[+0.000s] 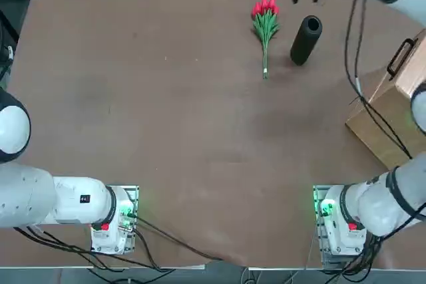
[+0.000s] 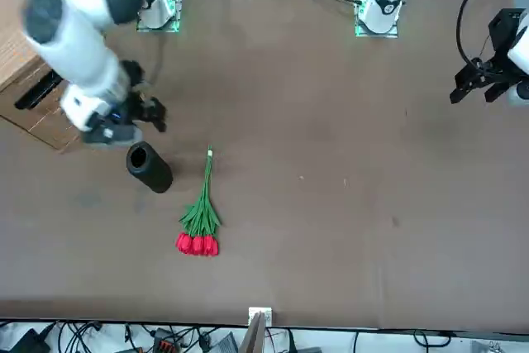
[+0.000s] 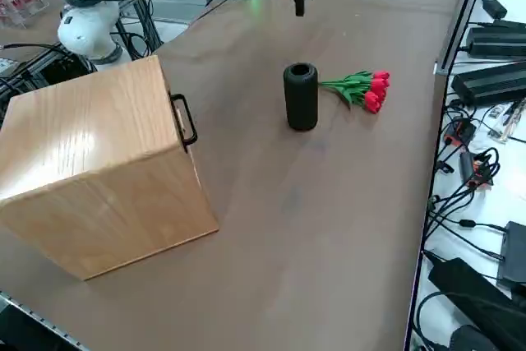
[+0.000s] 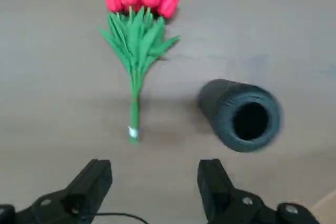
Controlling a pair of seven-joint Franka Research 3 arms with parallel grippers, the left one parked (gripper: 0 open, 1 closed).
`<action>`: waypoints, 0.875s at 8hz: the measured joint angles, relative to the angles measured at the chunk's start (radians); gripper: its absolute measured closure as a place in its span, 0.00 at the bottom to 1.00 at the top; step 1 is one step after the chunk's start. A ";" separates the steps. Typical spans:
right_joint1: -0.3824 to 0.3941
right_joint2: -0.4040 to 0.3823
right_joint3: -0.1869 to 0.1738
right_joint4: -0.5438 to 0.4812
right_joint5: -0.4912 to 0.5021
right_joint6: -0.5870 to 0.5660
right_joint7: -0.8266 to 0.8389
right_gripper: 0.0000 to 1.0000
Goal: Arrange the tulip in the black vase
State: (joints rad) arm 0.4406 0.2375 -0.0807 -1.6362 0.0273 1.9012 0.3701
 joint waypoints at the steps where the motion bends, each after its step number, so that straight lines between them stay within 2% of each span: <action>1: 0.020 0.059 0.000 0.009 -0.001 0.066 0.083 0.00; 4: 0.055 0.211 -0.001 0.041 -0.003 0.200 0.135 0.00; 7: 0.060 0.314 -0.002 0.056 -0.004 0.323 0.089 0.00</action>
State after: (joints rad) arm 0.5010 0.5511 -0.0828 -1.5799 0.0235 2.2240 0.4592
